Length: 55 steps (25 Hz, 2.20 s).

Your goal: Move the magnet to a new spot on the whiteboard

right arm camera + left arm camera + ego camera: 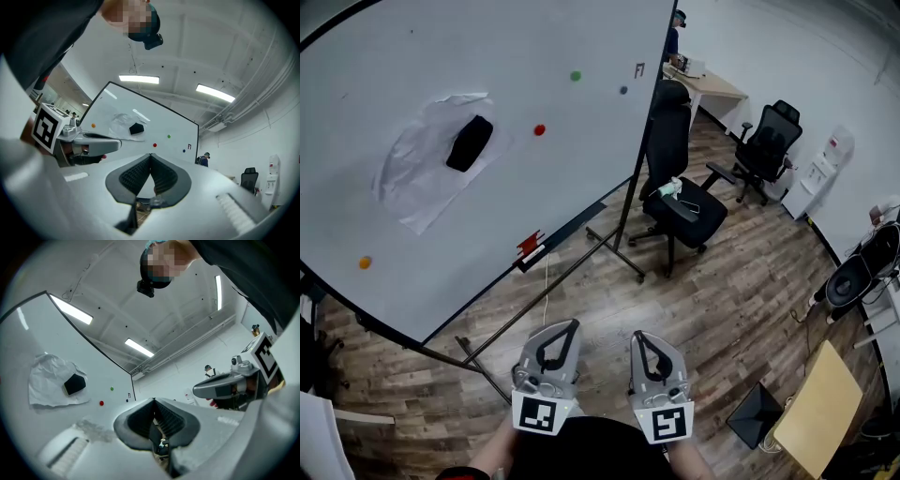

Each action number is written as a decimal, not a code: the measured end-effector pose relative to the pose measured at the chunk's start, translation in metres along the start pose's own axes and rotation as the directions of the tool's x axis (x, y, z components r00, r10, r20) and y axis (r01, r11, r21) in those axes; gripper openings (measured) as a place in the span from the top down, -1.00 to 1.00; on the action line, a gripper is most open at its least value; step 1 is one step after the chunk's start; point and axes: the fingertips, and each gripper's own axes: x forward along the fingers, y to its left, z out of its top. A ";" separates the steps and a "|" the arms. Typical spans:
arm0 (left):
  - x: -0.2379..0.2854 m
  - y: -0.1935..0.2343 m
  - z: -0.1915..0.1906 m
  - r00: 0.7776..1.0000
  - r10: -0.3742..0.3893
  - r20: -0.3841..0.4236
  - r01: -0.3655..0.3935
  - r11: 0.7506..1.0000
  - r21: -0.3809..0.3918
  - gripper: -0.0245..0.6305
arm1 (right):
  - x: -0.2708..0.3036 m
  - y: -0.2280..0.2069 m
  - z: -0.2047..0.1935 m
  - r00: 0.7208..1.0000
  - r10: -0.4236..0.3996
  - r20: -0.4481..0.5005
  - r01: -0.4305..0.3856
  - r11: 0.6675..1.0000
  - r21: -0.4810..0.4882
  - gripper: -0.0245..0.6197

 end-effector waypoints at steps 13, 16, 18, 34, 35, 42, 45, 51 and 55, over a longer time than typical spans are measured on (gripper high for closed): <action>0.013 0.056 -0.025 1.000 0.021 -0.008 -0.021 1.000 0.005 0.92 | 0.060 0.014 -0.011 1.000 0.015 0.004 -0.015 1.000 -0.008 0.92; 0.013 0.064 -0.030 0.999 0.030 -0.013 -0.030 1.000 0.000 0.92 | 0.070 0.018 -0.013 0.999 0.032 0.006 -0.032 0.999 -0.005 0.92; 0.013 0.068 -0.033 0.999 0.038 -0.016 -0.038 0.999 -0.002 0.92 | 0.076 0.021 -0.017 0.999 0.043 0.003 -0.043 0.999 -0.005 0.92; 0.054 0.120 -0.064 0.982 0.178 -0.062 -0.174 0.983 0.067 0.92 | 0.161 0.000 -0.039 0.982 0.181 0.059 -0.182 0.983 0.014 0.92; 0.058 0.123 -0.068 0.980 0.188 -0.068 -0.183 0.981 0.071 0.92 | 0.167 -0.003 -0.043 0.980 0.192 0.056 -0.193 0.981 0.014 0.92; 0.091 0.146 -0.084 0.967 0.242 -0.085 -0.233 0.967 0.104 0.92 | 0.214 -0.023 -0.056 0.966 0.246 0.085 -0.248 0.969 0.017 0.92; 0.102 0.154 -0.088 0.958 0.272 -0.096 -0.260 0.958 0.117 0.92 | 0.232 -0.031 -0.060 0.956 0.276 0.095 -0.279 0.960 0.020 0.92; 0.120 0.173 -0.090 0.929 0.353 -0.106 -0.336 0.929 0.154 0.92 | 0.270 -0.046 -0.059 0.929 0.343 0.137 -0.349 0.937 0.023 0.92; 0.127 0.183 -0.097 0.901 0.417 -0.119 -0.394 0.902 0.176 0.92 | 0.293 -0.050 -0.062 0.904 0.395 0.164 -0.404 0.914 0.025 0.92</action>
